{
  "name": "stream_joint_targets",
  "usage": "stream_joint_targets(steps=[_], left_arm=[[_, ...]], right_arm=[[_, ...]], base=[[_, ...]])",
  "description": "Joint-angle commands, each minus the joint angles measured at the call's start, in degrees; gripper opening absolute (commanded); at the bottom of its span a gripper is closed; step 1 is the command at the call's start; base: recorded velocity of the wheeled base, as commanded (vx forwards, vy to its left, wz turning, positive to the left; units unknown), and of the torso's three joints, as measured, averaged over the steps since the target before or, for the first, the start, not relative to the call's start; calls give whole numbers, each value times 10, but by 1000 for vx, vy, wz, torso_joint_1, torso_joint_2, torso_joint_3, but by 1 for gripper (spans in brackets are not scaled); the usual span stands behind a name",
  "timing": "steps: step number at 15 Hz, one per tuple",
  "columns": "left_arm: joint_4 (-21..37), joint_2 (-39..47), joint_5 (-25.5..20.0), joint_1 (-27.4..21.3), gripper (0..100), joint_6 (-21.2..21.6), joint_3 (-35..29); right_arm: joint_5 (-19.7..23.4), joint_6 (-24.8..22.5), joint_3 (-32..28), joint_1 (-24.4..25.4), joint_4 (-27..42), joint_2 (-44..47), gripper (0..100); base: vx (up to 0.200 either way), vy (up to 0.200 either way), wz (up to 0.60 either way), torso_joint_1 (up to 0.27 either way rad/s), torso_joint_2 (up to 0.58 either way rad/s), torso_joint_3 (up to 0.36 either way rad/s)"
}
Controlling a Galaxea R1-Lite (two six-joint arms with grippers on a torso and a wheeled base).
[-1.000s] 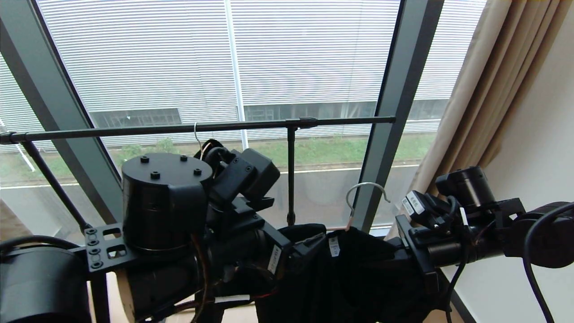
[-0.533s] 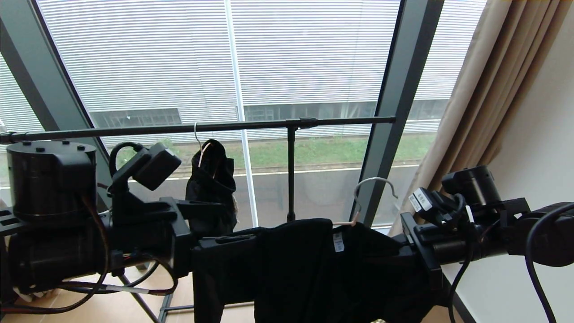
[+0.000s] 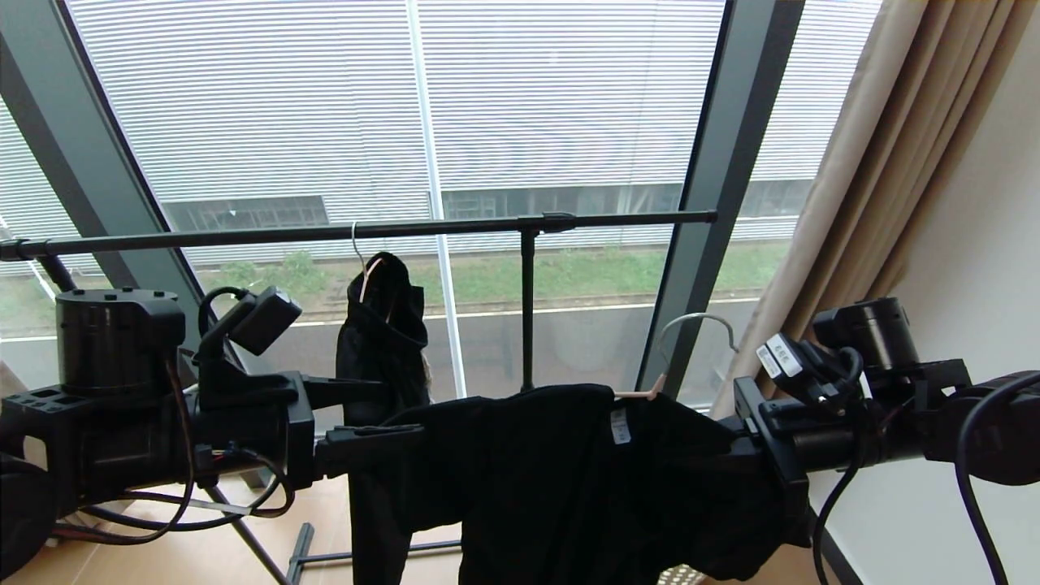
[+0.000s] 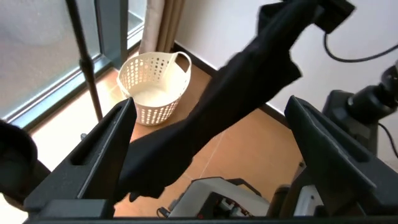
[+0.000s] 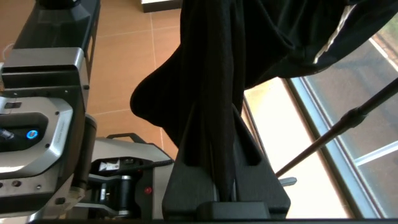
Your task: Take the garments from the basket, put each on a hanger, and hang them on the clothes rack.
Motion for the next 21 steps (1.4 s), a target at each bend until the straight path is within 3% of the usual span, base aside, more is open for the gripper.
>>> stream_joint_targets(steps=[1,16,17,21], left_arm=[[-5,31,0,0,100,0,4],[-32,90,3,-25,100,1,6],[-32,90,3,-25,0,1,6],[-33,88,3,-26,0,2,10]], right_arm=[[1,0,3,-1,-2,1,0],[11,0,3,-25,-2,-27,0],[11,0,3,-25,-2,-27,0],[11,0,3,-25,-2,-26,0]], base=[[0,0,0,0,0,0],[0,0,0,0,0,0],[0,0,0,0,0,0],[0,0,0,0,0,0]])
